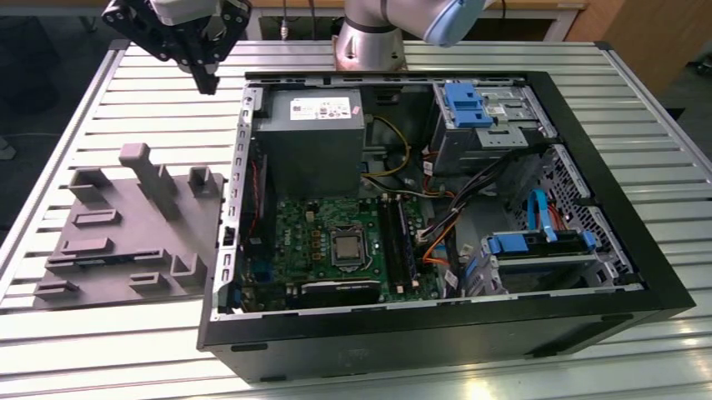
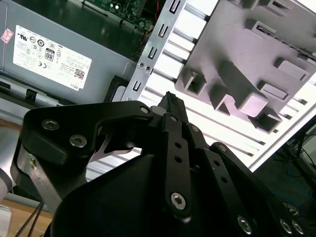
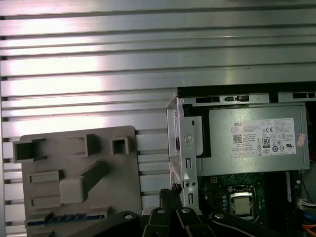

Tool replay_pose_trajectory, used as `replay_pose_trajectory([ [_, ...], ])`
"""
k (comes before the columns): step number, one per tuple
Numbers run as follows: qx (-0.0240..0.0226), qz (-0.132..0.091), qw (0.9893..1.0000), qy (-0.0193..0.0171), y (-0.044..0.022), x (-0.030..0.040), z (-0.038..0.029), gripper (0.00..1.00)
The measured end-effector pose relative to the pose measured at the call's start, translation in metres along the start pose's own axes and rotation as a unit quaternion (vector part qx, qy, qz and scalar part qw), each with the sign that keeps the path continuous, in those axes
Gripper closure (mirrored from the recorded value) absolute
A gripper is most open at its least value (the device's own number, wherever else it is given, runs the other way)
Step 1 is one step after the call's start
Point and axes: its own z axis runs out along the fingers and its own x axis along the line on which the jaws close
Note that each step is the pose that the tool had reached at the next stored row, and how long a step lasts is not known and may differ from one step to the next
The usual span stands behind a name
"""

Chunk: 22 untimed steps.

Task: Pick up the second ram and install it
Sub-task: 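Reach for the second ram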

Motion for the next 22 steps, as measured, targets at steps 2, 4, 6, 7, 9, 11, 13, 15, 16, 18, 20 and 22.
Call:
replay_pose_trajectory([
  [2,0.0,0.0,1.0,0.0,-0.0001,0.0007,0.0,0.89],
  [4,0.0,0.0,1.0,0.0,-0.0001,0.0014,0.0,0.89],
  [6,0.0,0.0,1.0,0.0,-0.0002,0.0021,0.0,0.89],
  [7,0.0,0.0,1.0,0.0,-0.0002,0.0025,0.0,0.89],
  [9,0.0,0.0,1.0,0.0,-0.0003,0.0031,-0.0001,0.89],
  [11,0.0,0.0,1.0,0.0,-0.0003,0.0038,-0.0001,0.89],
  [13,0.0,0.0,1.0,0.0,-0.0004,0.0045,-0.0001,0.89],
  [15,0.0,0.0,1.0,0.0,-0.0004,0.0052,-0.0001,0.89],
  [16,0.0,0.0,1.0,-0.0001,-0.0004,0.0055,-0.0001,0.89],
  [18,0.0,0.0,1.0,0.0,-0.0005,0.0062,-0.0002,0.89],
  [20,0.0,0.0,1.0,0.0,-0.0005,0.0068,-0.0002,0.89],
  [22,0.0,0.0,1.0,0.0,-0.0006,0.0074,-0.0002,0.89],
])
